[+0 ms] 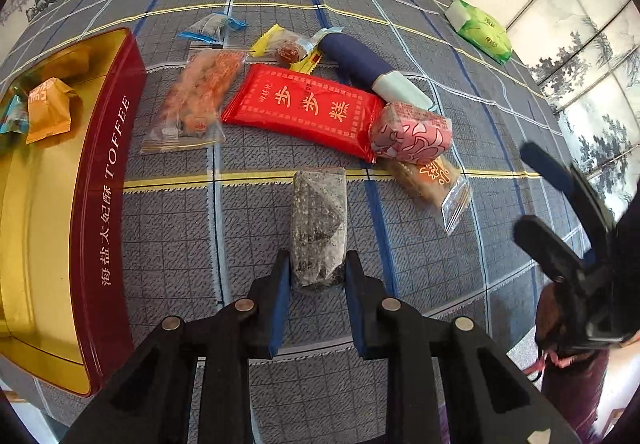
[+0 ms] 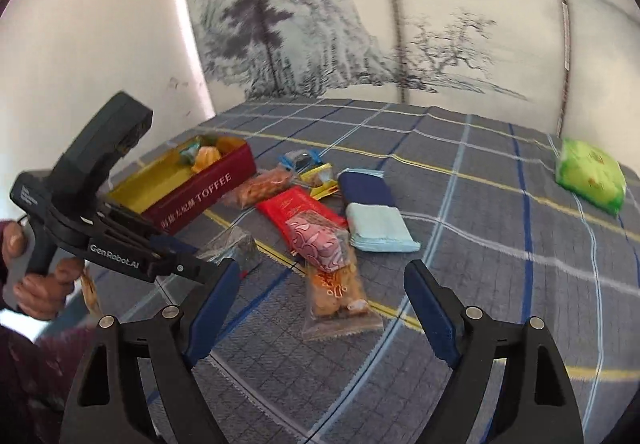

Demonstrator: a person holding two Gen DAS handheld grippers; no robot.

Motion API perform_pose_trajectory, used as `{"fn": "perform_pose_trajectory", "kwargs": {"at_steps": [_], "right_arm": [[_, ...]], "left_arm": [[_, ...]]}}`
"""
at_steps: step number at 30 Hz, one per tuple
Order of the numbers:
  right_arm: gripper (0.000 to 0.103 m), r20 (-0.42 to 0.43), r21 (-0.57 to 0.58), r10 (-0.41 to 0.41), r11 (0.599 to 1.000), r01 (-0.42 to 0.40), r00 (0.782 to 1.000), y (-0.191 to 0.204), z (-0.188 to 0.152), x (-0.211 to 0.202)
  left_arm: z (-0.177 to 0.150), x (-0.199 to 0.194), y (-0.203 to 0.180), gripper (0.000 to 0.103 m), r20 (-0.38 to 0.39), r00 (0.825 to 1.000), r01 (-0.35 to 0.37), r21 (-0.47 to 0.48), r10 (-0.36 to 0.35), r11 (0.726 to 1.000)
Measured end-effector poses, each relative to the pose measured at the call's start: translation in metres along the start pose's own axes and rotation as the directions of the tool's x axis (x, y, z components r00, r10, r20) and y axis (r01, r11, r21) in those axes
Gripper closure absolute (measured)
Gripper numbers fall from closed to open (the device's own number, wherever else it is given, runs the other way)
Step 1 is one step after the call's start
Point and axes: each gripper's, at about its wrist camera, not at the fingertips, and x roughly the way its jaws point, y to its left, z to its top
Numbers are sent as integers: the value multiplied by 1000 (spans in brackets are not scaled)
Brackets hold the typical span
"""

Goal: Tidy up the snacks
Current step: 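Carry the grey packet into the tin and release it while the right gripper grasps the pink cake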

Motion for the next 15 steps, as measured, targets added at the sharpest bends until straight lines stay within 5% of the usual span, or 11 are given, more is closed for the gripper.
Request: {"fn": "perform_pose_trajectory", "kwargs": {"at_steps": [9, 11, 15], "right_arm": [[32, -195, -339, -26, 940, -43, 980, 18, 28, 72], [39, -224, -353, -17, 933, -65, 974, 15, 32, 81], [74, -299, -369, -40, 926, -77, 953, 14, 32, 100]], "left_arm": [[-1, -1, 4, 80, 3, 1000, 9, 33, -9, 999], [-1, -1, 5, 80, 5, 1000, 11, 34, -11, 999], [0, -1, 5, 79, 2, 1000, 12, 37, -12, 999]]}}
